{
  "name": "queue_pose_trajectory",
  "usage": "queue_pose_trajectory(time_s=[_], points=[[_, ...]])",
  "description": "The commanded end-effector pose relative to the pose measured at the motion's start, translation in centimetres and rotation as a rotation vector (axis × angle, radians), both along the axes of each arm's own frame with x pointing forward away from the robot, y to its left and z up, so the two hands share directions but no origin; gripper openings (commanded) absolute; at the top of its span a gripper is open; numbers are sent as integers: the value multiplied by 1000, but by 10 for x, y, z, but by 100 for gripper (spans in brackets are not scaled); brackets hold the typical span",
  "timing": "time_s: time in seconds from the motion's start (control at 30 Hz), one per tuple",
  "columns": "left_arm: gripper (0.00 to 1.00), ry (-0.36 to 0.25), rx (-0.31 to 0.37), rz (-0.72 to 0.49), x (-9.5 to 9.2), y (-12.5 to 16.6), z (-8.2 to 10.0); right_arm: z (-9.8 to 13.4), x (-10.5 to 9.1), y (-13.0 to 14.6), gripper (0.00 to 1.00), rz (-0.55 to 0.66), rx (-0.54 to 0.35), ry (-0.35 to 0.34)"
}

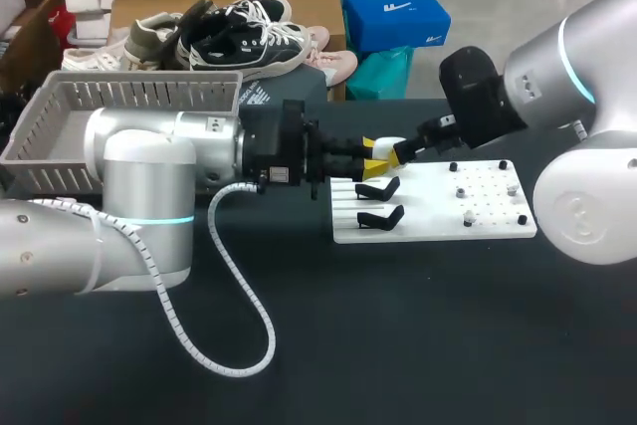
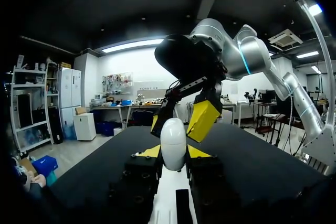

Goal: Pick up each earbud case from the left stands, insert the matching earbuds, close the lid, and place the case in the box.

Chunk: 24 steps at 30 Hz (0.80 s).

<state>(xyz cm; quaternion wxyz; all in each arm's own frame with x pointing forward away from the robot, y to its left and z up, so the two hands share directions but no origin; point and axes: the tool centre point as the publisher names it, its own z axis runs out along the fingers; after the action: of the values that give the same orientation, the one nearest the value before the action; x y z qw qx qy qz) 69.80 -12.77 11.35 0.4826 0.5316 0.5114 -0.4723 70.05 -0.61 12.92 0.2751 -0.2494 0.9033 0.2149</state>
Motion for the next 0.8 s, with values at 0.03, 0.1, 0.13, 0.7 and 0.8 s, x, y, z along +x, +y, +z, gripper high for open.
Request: queue_pose_trajectory(time_s=[0.03,0.1,0.13,0.7,0.8], points=[[0,-2,-1,3,-2,0,0,3,1,1,100,-8,-5,-3],[0,-2,-1,3,-2,0,0,5,2,1,100,-10,-5,-5],[0,-2,-1,3,-2,0,0,6,2,1,100,-10,-5,-6],[0,-2,-1,3,-2,0,0,40,15,-19,100,-69,-87,-136],[0,-2,-1,3,-2,0,0,43,13,-41,100,-113,-155,-175]])
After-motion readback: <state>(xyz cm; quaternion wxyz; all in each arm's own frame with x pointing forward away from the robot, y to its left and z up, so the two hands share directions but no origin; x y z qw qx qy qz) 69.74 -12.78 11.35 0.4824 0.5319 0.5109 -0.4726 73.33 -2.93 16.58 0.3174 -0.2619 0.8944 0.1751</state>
